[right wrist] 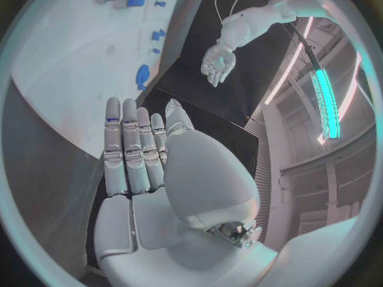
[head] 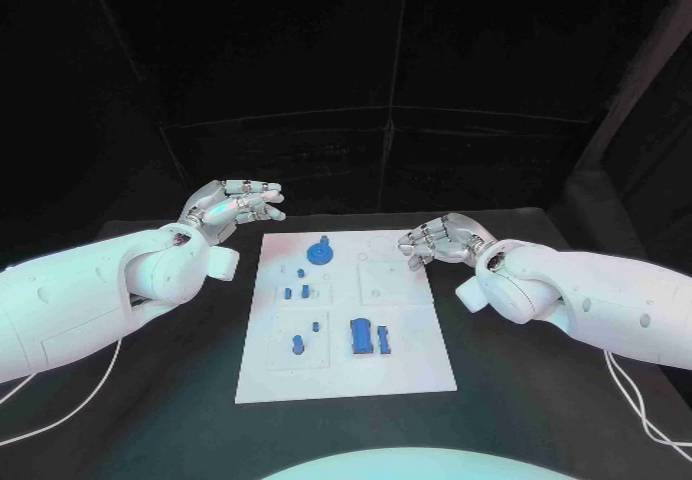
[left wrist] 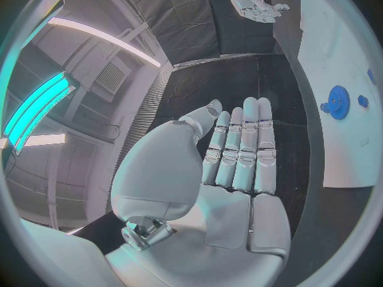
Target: Assemble the parts on the task board
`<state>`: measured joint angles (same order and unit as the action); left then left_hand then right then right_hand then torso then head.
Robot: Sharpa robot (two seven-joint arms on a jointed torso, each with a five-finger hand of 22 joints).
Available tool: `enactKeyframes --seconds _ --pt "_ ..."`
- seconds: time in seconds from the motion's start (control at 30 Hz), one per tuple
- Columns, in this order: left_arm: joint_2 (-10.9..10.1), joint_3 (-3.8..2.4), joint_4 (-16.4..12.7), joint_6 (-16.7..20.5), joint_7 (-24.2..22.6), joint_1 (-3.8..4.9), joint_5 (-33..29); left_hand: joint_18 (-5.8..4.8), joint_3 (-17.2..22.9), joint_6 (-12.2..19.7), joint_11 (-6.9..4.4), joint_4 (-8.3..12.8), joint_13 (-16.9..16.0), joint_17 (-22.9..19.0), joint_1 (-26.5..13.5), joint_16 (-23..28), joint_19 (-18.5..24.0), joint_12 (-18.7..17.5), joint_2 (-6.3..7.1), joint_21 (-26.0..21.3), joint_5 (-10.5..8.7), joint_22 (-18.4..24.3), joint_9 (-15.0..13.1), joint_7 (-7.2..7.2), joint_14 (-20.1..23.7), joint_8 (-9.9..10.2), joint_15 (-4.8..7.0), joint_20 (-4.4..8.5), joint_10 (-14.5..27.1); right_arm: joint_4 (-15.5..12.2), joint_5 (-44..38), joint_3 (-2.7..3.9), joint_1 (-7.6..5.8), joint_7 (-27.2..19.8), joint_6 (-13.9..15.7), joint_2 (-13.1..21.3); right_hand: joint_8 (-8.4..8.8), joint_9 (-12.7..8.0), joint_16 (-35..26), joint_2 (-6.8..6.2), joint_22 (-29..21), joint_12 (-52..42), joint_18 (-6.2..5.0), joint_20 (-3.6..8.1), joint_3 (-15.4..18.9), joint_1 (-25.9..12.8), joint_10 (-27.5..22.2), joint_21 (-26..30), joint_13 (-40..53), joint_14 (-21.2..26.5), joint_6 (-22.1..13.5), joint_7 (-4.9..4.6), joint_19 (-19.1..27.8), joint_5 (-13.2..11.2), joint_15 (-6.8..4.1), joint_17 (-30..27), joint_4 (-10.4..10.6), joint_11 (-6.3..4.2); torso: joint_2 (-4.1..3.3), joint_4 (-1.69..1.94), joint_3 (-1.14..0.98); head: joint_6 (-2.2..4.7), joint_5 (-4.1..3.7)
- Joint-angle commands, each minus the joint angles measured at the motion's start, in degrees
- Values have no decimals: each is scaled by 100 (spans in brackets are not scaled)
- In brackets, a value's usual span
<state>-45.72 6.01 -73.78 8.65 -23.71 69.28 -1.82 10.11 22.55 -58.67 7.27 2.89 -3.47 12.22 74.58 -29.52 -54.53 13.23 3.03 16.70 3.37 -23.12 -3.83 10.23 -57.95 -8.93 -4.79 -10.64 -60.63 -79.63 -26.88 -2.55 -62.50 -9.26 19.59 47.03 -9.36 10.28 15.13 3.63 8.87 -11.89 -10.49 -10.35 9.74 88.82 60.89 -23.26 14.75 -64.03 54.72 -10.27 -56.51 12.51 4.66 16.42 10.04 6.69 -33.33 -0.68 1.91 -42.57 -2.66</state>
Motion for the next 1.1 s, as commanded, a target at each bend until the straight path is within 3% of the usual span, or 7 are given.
enactKeyframes --seconds 0.03,0.47,0.5,0.57,1.0,1.03,1.1 --pt "128 -5 241 98 -326 -42 -344 24 -175 17 27 -172 -11 -162 -271 489 244 -187 86 -317 6 251 8 13 12 89 -112 -117 -50 473 1365 11 -22 -1221 -210 -256 174 -140 -379 17 -225 218 -22 -73 -18 35 158 348 -401 -37 123 12 -83 -37 14 -311 -19 46 142 -16 12 88 -4" --pt "568 -11 808 444 -631 -221 -864 52 -1093 317 318 -408 -16 -671 -150 1828 1123 -789 -100 -1165 -12 993 5 -1 363 435 -441 -545 286 1579 1663 33 -34 -1620 -411 -1050 572 -527 -1059 147 -518 679 -14 -179 101 -356 230 1101 -1109 -339 226 -66 -422 -540 123 -1046 -334 153 165 97 -16 423 -27" --pt "535 -5 762 295 -363 -221 -598 -302 -1428 2013 4 -289 347 -1222 -2336 2151 2420 -1323 -303 -1670 -337 1381 383 -314 2018 893 -175 -55 2058 1499 1405 25 -23 -1269 -217 -988 936 -1028 -1513 -363 -887 1189 300 184 -224 -2883 -1683 1457 -1475 1712 -1518 267 1420 -759 -52 -1211 -514 -95 179 53 1 390 -23" --pt "529 -14 726 344 -367 -231 -587 -301 -1492 2242 -41 -289 347 -1222 -2660 2212 2618 -1323 -303 -1670 -337 1447 383 -357 2240 893 -130 11 2292 1453 1428 30 -18 -1283 -169 -974 936 -1028 -1513 -363 -887 1189 299 237 -266 -3275 -1932 1521 -1475 1959 -1727 307 1647 -773 -466 -1642 -565 -125 181 54 -10 415 -7" --pt "331 -287 -364 1834 -479 -548 -229 -516 -1800 3719 -323 -289 347 -1222 -4619 2518 3773 -1323 -303 -1670 -337 1800 383 -1023 3690 893 479 439 3828 52 2138 157 124 -1718 1309 -557 936 -1028 -1513 -363 -887 1189 523 558 -568 -5538 -3612 1848 -1475 3756 -3242 598 3266 -1251 -466 -1642 -1004 -669 215 67 -190 817 264" --pt "306 -322 -501 2021 -493 -587 -184 -517 -1812 3802 -727 -289 347 -1222 -4730 2533 3838 -1323 -303 -1670 -337 1821 383 -1023 3772 893 479 464 3915 -101 2215 170 139 -1765 1470 -512 936 -1028 -1513 -363 -887 1189 583 578 -974 -5676 -3713 1866 -1475 3865 -3334 615 3365 -1251 -466 -1642 -1004 -669 215 68 -191 819 266" --pt "249 -400 -812 2446 -525 -678 -82 -578 -2255 4010 -727 -289 347 -1222 -5008 2952 4003 -1323 -303 -1670 -337 1870 383 -1023 3979 893 479 524 4133 -419 2377 199 171 -1864 1806 -417 936 -1028 -1513 -363 -887 1189 586 614 -974 -5934 -3905 1899 -1475 4071 -3506 1027 3550 -1251 -466 -1642 -1004 -669 215 68 -191 819 266"
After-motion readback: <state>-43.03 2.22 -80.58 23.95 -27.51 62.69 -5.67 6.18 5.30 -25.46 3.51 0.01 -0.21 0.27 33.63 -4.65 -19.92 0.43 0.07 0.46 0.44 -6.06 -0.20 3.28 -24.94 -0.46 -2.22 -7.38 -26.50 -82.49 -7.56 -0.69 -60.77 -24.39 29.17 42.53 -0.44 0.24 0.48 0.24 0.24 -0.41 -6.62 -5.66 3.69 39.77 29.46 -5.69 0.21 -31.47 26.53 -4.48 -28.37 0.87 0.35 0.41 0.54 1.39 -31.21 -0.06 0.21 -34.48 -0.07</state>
